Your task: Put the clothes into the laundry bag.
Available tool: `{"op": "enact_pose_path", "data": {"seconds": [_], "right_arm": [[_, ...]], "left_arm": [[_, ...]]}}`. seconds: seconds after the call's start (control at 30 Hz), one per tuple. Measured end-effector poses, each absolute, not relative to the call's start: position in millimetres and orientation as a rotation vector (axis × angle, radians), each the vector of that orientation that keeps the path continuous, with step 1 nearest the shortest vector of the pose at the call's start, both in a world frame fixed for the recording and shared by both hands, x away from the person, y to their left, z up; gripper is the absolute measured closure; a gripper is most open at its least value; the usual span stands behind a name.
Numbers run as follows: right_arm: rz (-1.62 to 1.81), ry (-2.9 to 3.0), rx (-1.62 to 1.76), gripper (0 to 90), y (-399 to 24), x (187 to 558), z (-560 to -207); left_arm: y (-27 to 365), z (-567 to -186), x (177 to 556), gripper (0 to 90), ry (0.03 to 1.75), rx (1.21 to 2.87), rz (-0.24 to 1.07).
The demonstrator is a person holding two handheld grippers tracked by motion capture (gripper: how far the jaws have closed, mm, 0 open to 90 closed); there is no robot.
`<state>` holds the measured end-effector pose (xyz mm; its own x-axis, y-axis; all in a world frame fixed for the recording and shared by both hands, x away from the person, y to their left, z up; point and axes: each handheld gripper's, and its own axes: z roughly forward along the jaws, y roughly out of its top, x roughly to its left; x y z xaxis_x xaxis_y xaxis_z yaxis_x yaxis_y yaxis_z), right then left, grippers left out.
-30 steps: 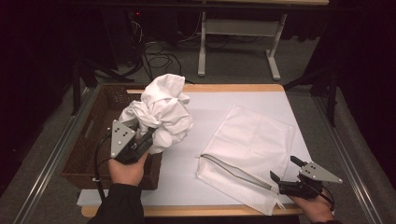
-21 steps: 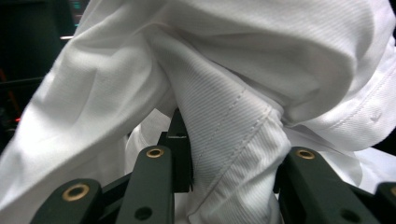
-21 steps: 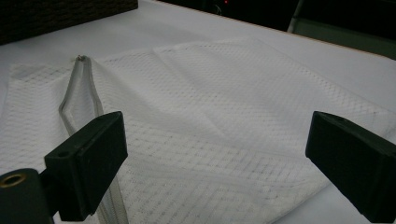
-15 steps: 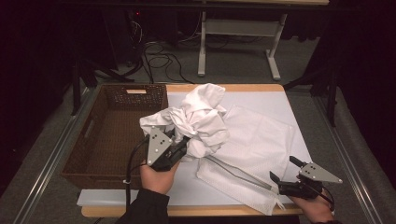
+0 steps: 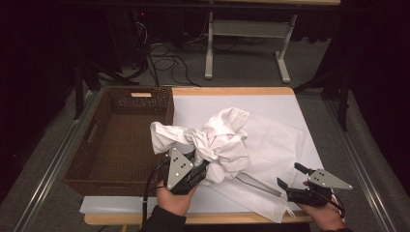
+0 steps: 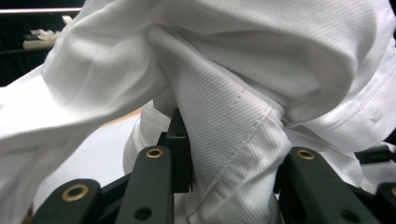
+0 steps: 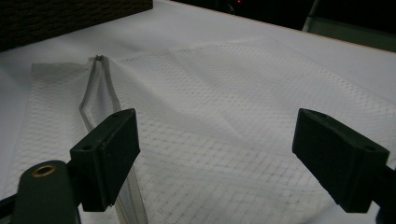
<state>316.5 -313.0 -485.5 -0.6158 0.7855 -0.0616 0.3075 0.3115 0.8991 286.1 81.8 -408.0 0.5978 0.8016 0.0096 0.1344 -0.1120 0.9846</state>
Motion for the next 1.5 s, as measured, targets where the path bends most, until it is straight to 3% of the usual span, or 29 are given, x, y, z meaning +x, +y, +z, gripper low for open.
{"op": "enact_pose_path", "data": {"seconds": [0.2, 0.47, 0.57, 0.73, 1.23, 1.5], "right_arm": [[1.279, 2.092, 0.965, 17.6, -307, 317, -486], [1.267, 2.157, 0.987, 28.5, -296, 317, -484], [1.256, 2.193, 0.978, 42.0, -286, 318, -486], [1.198, 2.248, 0.954, 49.7, -272, 324, -490], [0.918, 2.437, 0.857, 51.0, -229, 335, -511], [0.966, 2.337, 0.938, 73.0, -241, 343, -504]], "left_arm": [[80, -429, 275, 65.4, 0.801, 1.616, 0.650], [83, -447, 274, 65.4, 0.799, 1.588, 0.650], [89, -451, 276, 65.4, 0.834, 1.578, 0.643], [98, -455, 278, 65.2, 0.865, 1.565, 0.639], [98, -456, 279, 65.0, 0.873, 1.559, 0.620], [98, -457, 279, 64.9, 0.876, 1.559, 0.618]]}}
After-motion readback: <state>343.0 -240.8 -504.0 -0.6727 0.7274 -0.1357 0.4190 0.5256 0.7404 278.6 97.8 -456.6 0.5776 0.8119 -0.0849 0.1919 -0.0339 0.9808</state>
